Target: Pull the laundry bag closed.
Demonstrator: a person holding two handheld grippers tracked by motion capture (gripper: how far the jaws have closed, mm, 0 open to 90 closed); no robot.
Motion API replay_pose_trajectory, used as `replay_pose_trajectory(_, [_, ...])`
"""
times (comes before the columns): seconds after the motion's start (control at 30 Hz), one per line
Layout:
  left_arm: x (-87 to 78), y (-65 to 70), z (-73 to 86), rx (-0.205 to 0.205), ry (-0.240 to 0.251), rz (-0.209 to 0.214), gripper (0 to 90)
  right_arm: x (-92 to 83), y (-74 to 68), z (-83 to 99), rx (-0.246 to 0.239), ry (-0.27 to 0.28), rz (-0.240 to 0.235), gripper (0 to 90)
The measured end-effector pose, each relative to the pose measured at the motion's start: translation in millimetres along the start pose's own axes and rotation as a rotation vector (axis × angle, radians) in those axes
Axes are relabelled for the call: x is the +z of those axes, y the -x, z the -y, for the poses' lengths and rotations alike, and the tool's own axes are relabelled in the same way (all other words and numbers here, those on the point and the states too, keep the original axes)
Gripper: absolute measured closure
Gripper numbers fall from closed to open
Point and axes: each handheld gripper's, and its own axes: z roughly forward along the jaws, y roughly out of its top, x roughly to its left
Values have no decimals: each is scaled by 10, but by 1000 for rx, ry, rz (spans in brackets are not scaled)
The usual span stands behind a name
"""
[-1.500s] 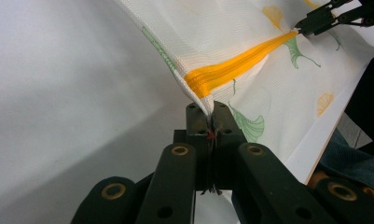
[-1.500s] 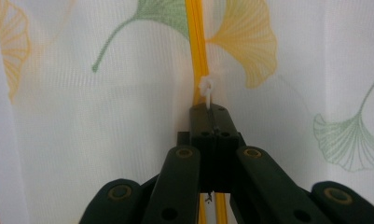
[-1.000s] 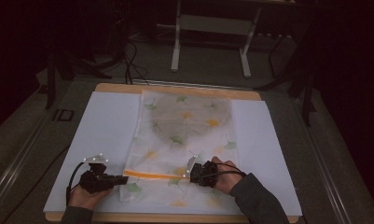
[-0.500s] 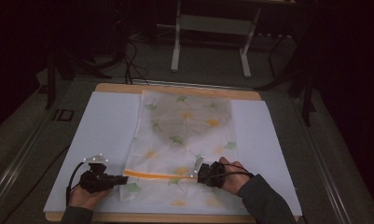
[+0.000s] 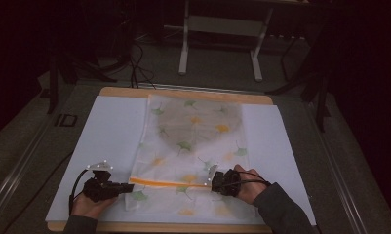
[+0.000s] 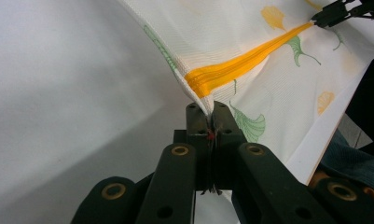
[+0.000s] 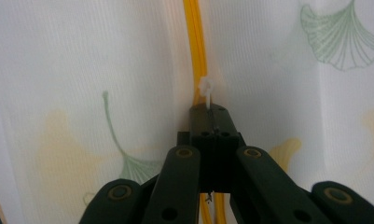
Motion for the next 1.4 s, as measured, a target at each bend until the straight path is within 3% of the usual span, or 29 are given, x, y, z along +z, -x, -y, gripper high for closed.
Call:
replay_pose_trajectory(0.9, [-1, -5, -3, 1, -3, 3, 887, -35, 18, 175, 7, -27, 0, 900])
replay_pose_trajectory(1.4, [4, -8, -2, -2, -5, 0, 887, -98, 67, 344, 34, -42, 1, 900])
